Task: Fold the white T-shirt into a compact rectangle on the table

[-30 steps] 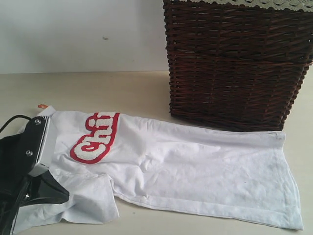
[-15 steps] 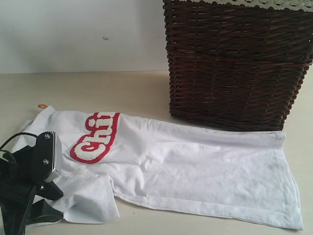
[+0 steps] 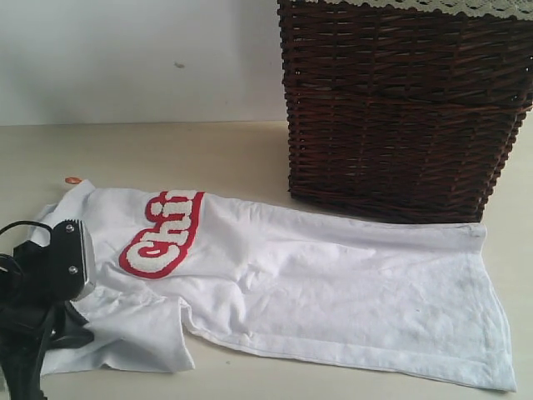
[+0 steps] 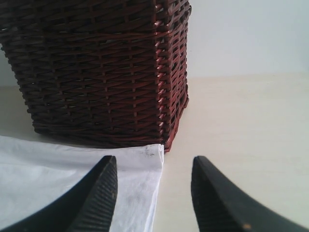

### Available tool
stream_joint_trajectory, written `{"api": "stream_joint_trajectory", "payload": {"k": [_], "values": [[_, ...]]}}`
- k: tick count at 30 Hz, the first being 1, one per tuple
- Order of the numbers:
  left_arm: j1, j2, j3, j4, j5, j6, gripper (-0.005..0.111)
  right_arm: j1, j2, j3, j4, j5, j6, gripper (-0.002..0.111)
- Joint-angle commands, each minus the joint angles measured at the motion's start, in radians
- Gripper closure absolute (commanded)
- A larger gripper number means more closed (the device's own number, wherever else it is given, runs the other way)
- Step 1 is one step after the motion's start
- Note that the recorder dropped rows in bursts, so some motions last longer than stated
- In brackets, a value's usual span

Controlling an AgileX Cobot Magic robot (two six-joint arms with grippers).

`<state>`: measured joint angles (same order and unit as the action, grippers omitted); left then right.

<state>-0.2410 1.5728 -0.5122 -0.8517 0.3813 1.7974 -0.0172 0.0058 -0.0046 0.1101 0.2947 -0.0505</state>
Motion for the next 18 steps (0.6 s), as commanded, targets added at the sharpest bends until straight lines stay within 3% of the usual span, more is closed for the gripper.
{"api": "stream_joint_trajectory", "payload": {"k": [1,5,8,14,18], "values": [[0.023,-0.075,-0.004,0.153,0.319,-0.002,0.107,-0.006,-0.006,0.005,-0.003,-0.013,0.001,0.061],[0.023,-0.087,-0.004,0.268,0.537,-0.001,0.107,-0.006,-0.006,0.005,-0.003,-0.013,0.001,0.061],[0.023,-0.087,-0.004,0.261,0.544,-0.001,0.107,-0.006,-0.006,0.005,-0.003,-0.013,0.001,0.061],[0.023,-0.081,-0.004,0.157,0.263,-0.001,0.106,-0.006,-0.006,0.005,-0.003,-0.013,0.001,0.061],[0.023,-0.081,-0.004,0.141,0.093,0.001,0.096,-0.006,-0.006,0.005,-0.003,-0.013,0.001,0.061]]}}
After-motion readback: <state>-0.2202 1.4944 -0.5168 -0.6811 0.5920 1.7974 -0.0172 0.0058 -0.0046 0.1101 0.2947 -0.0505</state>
